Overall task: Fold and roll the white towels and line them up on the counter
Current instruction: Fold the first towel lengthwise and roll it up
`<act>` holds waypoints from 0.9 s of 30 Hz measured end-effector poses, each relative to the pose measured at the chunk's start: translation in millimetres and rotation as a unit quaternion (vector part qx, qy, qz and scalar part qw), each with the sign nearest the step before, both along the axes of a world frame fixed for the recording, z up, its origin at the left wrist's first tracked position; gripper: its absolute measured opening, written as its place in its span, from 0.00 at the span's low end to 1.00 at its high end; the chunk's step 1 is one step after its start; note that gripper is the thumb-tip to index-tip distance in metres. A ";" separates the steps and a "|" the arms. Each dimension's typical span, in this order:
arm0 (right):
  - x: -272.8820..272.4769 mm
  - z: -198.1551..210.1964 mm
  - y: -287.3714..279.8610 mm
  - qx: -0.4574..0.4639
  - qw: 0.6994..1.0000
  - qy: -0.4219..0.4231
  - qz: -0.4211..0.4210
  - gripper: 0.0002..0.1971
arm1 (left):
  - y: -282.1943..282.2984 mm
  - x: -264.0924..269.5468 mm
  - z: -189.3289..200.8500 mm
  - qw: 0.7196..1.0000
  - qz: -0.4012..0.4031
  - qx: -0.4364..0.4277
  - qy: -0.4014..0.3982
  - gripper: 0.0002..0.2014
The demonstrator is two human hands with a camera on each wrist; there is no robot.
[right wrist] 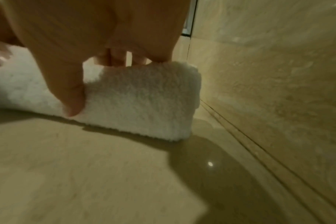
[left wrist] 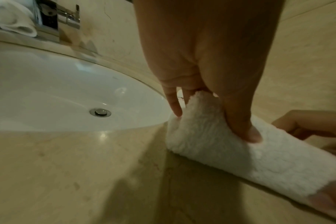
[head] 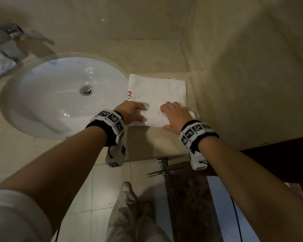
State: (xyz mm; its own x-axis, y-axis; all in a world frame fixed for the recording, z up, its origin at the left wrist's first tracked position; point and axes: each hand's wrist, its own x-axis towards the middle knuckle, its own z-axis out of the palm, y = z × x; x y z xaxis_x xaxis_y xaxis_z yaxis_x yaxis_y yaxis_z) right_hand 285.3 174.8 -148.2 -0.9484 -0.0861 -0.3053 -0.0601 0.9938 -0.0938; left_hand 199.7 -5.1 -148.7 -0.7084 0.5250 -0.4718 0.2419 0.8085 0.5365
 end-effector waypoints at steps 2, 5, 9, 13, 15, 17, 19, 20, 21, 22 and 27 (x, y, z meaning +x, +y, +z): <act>-4.0 1.7 1.4 -0.032 0.999 -0.029 -0.008 0.25 | 0.2 -1.8 2.0 1.000 -0.015 -0.009 -0.009 0.25; -10.7 7.6 6.4 -0.062 0.995 -0.077 -0.005 0.27 | 1.6 -0.7 8.1 0.999 -0.040 -0.025 -0.006 0.26; -13.8 11.9 7.2 -0.086 0.991 -0.097 -0.023 0.27 | -4.2 7.8 7.7 0.986 -0.053 -0.001 0.155 0.26; -17.2 11.0 7.4 -0.132 0.979 -0.136 -0.068 0.24 | -8.0 18.2 11.5 0.959 -0.143 -0.031 0.243 0.32; -18.1 10.9 7.3 -0.154 0.972 -0.155 -0.084 0.21 | -8.9 20.9 14.2 0.951 -0.177 -0.040 0.251 0.32; -16.3 9.3 5.8 -0.171 0.968 -0.158 -0.089 0.18 | -10.2 22.6 12.8 0.942 -0.208 -0.048 0.260 0.29; -13.2 6.3 4.3 -0.181 0.967 -0.149 -0.098 0.18 | -10.0 23.7 9.6 0.940 -0.213 -0.057 0.262 0.28; -11.7 5.4 4.7 -0.183 0.967 -0.143 -0.102 0.18 | -8.7 23.8 8.9 0.944 -0.205 -0.057 0.253 0.27; -10.2 4.6 6.0 -0.184 0.968 -0.134 -0.107 0.18 | -6.3 23.3 9.4 0.949 -0.194 -0.055 0.241 0.27; -9.3 4.8 8.3 -0.183 0.970 -0.119 -0.108 0.18 | -3.7 21.0 9.0 0.954 -0.182 -0.056 0.230 0.28; -2.6 15.8 20.0 -0.106 0.987 0.067 -0.096 0.16 | 8.5 8.3 11.1 0.966 -0.182 -0.105 0.151 0.28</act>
State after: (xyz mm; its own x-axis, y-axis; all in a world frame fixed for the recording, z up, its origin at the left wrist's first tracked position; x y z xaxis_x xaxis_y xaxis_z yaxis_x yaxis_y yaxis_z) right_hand 282.7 194.8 -132.4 -0.9842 0.0508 -0.1694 0.1015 0.9468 -0.3055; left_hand 208.0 3.4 -137.6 -0.6171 0.6802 -0.3955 0.6505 0.7238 0.2299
